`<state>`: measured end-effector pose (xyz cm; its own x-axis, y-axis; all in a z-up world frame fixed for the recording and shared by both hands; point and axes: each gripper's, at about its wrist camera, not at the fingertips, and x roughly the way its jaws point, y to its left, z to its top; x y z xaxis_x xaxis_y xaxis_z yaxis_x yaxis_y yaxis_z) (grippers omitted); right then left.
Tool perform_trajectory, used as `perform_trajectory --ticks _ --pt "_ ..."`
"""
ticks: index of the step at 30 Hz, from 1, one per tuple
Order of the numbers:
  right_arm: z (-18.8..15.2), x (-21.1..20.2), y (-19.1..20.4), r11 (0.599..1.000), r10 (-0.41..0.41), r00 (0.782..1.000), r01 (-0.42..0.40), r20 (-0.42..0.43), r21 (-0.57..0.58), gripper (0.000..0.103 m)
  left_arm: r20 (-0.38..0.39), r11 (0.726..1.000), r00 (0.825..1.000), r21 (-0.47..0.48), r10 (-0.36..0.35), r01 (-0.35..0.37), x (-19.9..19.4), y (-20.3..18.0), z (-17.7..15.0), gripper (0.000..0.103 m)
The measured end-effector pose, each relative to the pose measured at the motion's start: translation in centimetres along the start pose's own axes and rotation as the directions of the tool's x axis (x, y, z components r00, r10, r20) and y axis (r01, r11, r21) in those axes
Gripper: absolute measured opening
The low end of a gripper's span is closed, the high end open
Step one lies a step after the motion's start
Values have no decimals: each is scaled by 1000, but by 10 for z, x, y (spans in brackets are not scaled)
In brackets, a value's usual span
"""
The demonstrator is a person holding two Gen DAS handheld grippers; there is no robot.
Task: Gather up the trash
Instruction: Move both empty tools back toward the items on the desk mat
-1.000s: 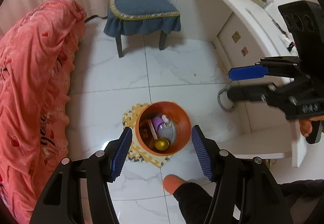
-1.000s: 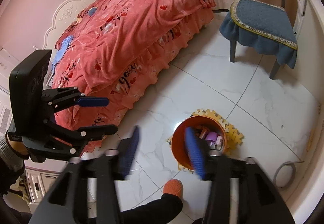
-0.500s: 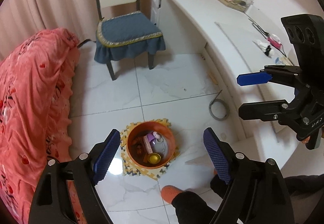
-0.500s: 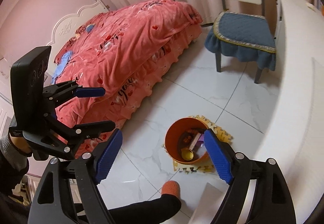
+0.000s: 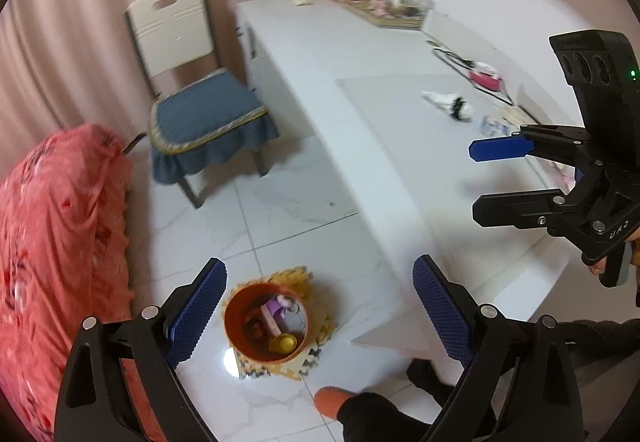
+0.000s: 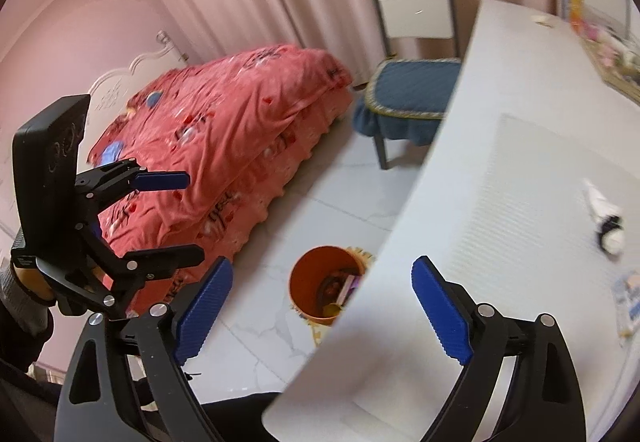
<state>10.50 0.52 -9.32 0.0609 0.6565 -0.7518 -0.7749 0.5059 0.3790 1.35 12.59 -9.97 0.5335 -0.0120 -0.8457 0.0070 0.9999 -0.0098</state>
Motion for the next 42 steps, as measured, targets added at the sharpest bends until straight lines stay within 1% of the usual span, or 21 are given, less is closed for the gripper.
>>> perform_trajectory --ticks 3,8,14,21,26,30,34,42 --pt "-8 -21 -16 999 -34 999 33 25 26 91 5 999 1000 50 -13 13 2 -19 11 93" --pt "-24 -57 -44 993 -90 994 84 66 79 91 10 988 998 142 -61 59 7 -56 31 93" --pt "-47 -98 -79 976 -158 982 140 101 168 91 -7 961 993 253 -114 112 17 -97 51 93" --pt "-67 -131 -112 953 -222 967 189 122 237 91 -34 924 986 344 -164 166 30 -134 70 93" --pt "-73 -142 -133 934 -259 958 218 118 282 91 -61 895 981 403 -182 192 40 -158 82 93" --pt "-77 -148 -147 923 -280 954 236 109 305 91 -83 879 978 429 -191 208 52 -171 94 93" --pt "-82 -150 -163 912 -289 953 244 94 328 91 -101 872 976 439 -193 218 64 -179 104 93" --pt "-85 -139 -197 894 -288 955 243 67 377 91 -126 868 973 441 -191 228 93 -186 126 93"
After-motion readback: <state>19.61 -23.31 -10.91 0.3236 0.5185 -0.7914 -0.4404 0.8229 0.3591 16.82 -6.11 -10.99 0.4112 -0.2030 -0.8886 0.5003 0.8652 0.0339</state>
